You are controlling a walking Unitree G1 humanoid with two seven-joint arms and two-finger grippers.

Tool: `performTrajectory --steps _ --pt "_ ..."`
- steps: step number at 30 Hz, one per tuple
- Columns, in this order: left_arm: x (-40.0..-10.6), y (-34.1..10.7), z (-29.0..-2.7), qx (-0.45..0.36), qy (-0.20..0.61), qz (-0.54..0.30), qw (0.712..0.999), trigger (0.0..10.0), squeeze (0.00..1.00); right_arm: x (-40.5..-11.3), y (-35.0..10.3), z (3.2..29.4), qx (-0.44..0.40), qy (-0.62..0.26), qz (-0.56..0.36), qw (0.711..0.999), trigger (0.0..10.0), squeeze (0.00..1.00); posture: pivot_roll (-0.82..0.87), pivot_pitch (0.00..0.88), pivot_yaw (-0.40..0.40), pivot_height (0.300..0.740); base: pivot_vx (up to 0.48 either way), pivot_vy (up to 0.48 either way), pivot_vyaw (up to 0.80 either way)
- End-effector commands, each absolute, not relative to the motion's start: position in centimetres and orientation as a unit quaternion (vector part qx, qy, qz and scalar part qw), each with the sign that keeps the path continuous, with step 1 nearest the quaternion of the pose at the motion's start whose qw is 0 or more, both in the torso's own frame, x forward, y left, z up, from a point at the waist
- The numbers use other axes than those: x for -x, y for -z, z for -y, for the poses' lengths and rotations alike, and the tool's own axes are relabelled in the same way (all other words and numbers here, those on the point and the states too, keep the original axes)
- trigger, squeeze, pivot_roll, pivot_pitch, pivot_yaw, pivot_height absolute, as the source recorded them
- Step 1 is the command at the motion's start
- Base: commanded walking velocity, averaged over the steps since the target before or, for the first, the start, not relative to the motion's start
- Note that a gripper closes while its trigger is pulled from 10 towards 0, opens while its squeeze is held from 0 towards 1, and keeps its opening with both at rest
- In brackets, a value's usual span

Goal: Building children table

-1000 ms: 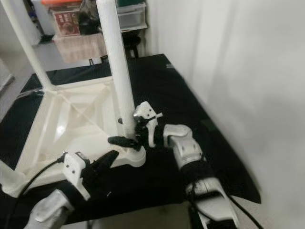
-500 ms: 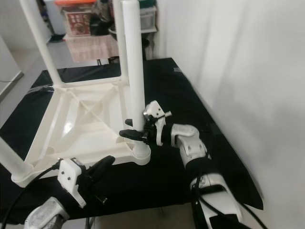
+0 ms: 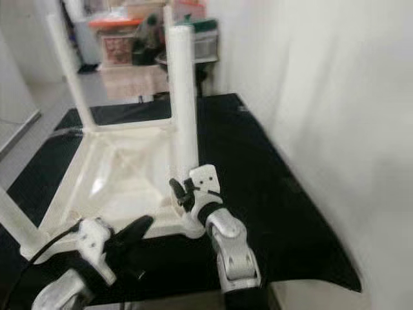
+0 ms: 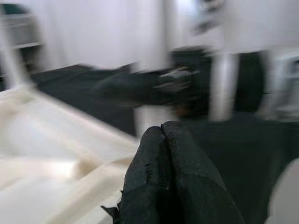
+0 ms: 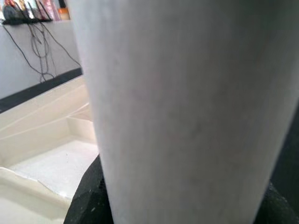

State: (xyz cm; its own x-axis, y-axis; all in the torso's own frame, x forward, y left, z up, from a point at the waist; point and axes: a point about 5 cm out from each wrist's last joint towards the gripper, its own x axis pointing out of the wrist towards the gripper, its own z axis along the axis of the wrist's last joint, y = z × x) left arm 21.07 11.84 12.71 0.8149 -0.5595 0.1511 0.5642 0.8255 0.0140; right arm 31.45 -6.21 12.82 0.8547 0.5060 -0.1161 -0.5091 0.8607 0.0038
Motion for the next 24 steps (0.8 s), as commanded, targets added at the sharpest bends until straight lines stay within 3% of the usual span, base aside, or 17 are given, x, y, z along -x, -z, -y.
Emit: performTrajectory --steps 1,3,4,5,7,8,12,13,14,15,16,17,18,24 --pt "-21.0 -12.2 -12.0 0.017 0.293 0.061 0.954 10.0 0.00 -30.8 -9.1 6.6 0.000 -0.242 -0.149 0.959 0.0 0.00 -0.04 0.000 0.048 0.740 0.000 0.000 0.00" --pt "-21.0 -12.2 -12.1 0.016 0.288 0.063 0.955 10.0 0.00 -31.1 -9.4 6.5 0.003 -0.241 -0.147 0.959 0.0 0.00 -0.03 0.000 0.039 0.740 0.000 0.000 0.00" --pt "-21.0 -12.3 -12.3 0.015 0.281 0.065 0.957 10.0 0.00 -31.4 -9.7 6.4 0.006 -0.233 -0.148 0.961 10.0 0.00 -0.02 0.000 0.029 0.740 0.000 0.000 0.00" --pt "-21.0 -12.2 -12.3 0.016 0.276 0.066 0.959 10.0 0.00 -31.7 -10.2 6.1 -0.001 -0.243 -0.141 0.960 10.0 0.07 -0.02 0.000 0.026 0.740 0.000 0.000 0.00" --pt "-21.0 -12.2 -12.3 0.016 0.276 0.066 0.959 10.0 0.00 -31.7 -10.2 6.1 -0.001 -0.243 -0.141 0.960 10.0 0.07 -0.02 0.000 0.026 0.740 0.000 0.000 0.00" --pt "-21.0 -12.2 -12.3 0.017 0.273 0.066 0.960 10.0 0.00 -32.0 -10.9 5.9 -0.014 -0.272 -0.128 0.954 10.0 1.00 -0.01 0.000 0.026 0.740 0.000 0.000 0.00" --pt "-21.1 -12.2 -12.1 0.018 0.271 0.067 0.960 10.0 0.00 -32.0 -12.7 5.5 -0.030 -0.359 -0.089 0.929 10.0 1.00 -0.01 0.000 0.021 0.740 0.000 0.000 0.00" --pt "-21.1 -12.2 -12.1 0.018 0.271 0.068 0.960 10.0 0.00 -32.3 -13.8 5.9 -0.027 -0.413 -0.061 0.908 10.0 1.00 -0.01 0.000 0.021 0.740 0.000 0.000 0.00" --pt "-21.2 -12.2 -12.0 0.018 0.272 0.068 0.960 10.0 0.00 -32.9 -14.6 6.6 -0.009 -0.454 -0.045 0.890 10.0 0.84 -0.01 0.000 0.018 0.740 0.000 0.000 0.00" --pt "-21.2 -12.2 -12.0 0.018 0.272 0.068 0.960 10.0 0.00 -32.9 -14.6 6.6 -0.009 -0.454 -0.045 0.890 10.0 0.84 -0.01 0.000 0.018 0.740 0.000 0.000 0.00" --pt "-21.2 -12.2 -12.0 0.018 0.272 0.068 0.960 10.0 0.00 -33.3 -15.1 7.2 0.007 -0.478 -0.037 0.878 10.0 0.11 0.00 0.000 0.013 0.740 0.000 0.000 0.00" --pt "-21.2 -12.2 -12.0 0.018 0.272 0.068 0.960 10.0 0.00 -33.3 -15.1 7.2 0.007 -0.478 -0.037 0.878 10.0 0.11 0.00 0.000 0.013 0.740 0.000 0.000 0.00" --pt "-21.2 -12.2 -12.0 0.017 0.272 0.069 0.960 10.0 0.00 -33.8 -15.4 7.8 0.019 -0.500 -0.039 0.865 10.0 0.00 0.00 0.000 0.011 0.740 0.000 0.000 0.00" --pt "-20.8 -12.1 -12.3 0.014 0.260 0.067 0.963 10.0 0.00 -35.8 -15.9 8.8 0.037 -0.549 -0.063 0.833 10.0 0.00 0.04 0.000 -0.013 0.740 0.000 0.000 0.00"
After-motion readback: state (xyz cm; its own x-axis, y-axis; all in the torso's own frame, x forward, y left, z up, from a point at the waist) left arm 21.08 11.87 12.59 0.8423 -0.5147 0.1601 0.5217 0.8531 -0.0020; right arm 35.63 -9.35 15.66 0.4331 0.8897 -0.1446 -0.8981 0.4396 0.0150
